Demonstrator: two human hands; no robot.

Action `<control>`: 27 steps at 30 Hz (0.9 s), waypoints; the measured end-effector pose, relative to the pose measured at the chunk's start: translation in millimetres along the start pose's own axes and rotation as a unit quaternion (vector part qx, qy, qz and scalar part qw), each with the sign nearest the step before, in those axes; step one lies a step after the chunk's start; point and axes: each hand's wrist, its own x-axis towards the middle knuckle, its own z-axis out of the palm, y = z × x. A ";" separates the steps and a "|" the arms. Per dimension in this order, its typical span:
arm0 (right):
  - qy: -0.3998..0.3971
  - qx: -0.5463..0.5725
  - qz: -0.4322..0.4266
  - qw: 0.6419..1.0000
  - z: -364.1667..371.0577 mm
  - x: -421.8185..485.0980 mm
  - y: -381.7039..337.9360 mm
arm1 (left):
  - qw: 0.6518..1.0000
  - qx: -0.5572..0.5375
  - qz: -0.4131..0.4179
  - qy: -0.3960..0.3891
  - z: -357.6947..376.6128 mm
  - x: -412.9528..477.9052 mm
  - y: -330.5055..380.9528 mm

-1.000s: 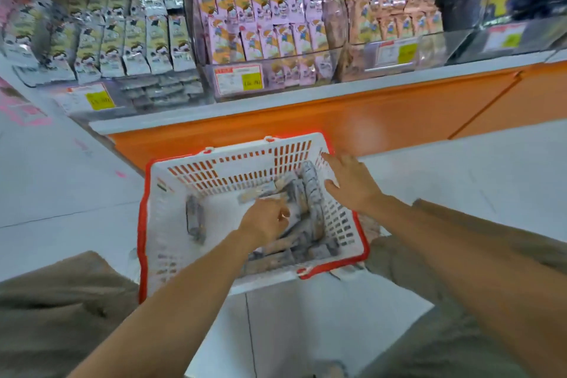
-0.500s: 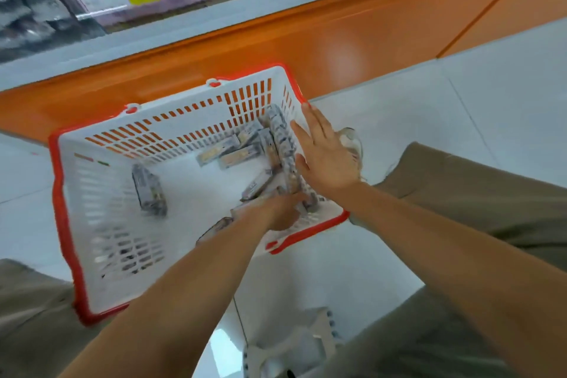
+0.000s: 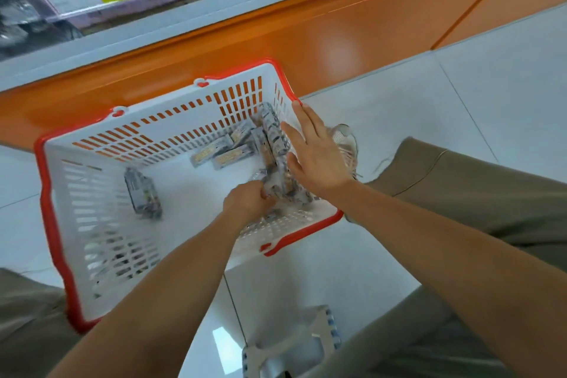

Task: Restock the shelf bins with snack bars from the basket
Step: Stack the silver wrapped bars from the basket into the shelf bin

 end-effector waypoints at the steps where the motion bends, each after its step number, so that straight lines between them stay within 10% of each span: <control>1: -0.003 -0.001 0.001 1.000 -0.2 -0.4 0.2 | 1.000 -0.007 0.000 0.012 -6.4 -4.3 -3.3; 7: -0.042 -0.006 0.014 0.999 -9.9 -0.5 -2.1 | 0.975 -0.211 -0.009 0.073 -40.8 -35.4 -37.3; 15: 0.004 0.028 -0.029 0.999 -59.0 23.2 -53.2 | 0.828 -0.521 -0.024 0.203 -104.5 -102.5 -59.6; 27: 0.171 0.100 -0.219 0.956 -165.8 97.8 -194.0 | 0.702 -0.564 0.072 0.430 -237.2 -201.2 -72.3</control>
